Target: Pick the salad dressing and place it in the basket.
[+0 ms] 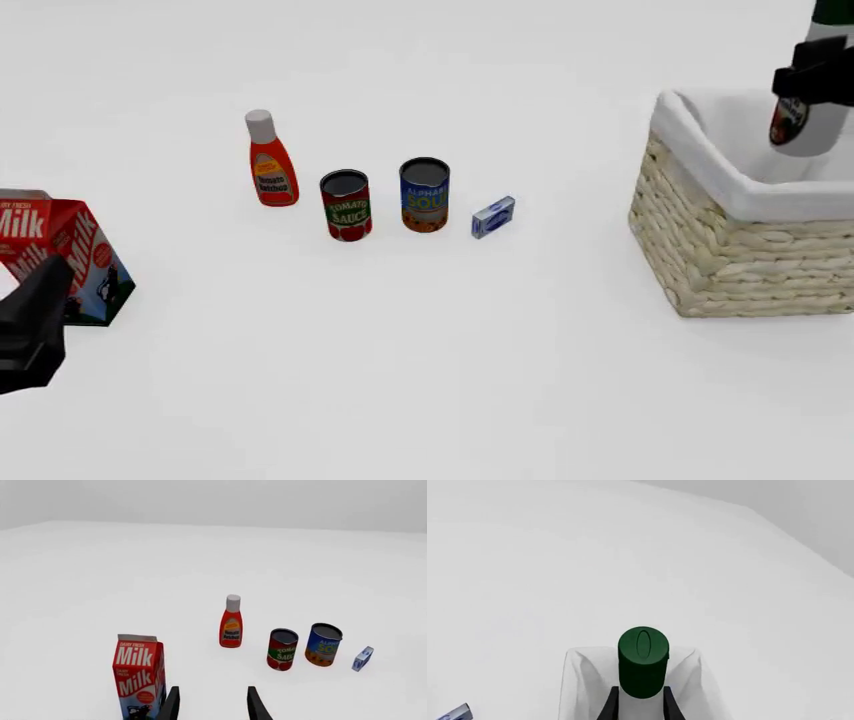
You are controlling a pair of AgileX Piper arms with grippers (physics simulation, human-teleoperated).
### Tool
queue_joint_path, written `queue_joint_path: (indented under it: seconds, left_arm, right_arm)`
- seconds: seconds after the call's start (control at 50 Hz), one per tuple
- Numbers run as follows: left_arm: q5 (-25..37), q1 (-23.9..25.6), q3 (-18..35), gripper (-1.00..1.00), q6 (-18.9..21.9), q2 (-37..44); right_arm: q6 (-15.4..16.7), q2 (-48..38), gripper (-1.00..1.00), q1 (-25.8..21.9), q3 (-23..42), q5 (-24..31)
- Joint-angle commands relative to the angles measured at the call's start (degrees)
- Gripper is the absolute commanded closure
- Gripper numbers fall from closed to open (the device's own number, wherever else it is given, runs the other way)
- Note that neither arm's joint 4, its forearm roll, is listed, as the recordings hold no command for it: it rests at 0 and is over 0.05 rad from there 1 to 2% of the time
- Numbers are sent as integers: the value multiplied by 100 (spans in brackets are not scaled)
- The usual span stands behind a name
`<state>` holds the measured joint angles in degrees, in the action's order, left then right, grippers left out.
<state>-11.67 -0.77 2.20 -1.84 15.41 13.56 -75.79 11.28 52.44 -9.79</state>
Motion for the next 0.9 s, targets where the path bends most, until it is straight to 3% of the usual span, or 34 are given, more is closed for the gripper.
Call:
queue_joint_path:
  seconds: [0.02,0.9]
  left_arm:
    - [86,-12,29,-100,-21,-41]
    - [255,-8,65,-100,-75,-156]
  right_arm:
    - [-93,-324,100,90,162,-130]
    - [-132,-977,100,209,230,-482]
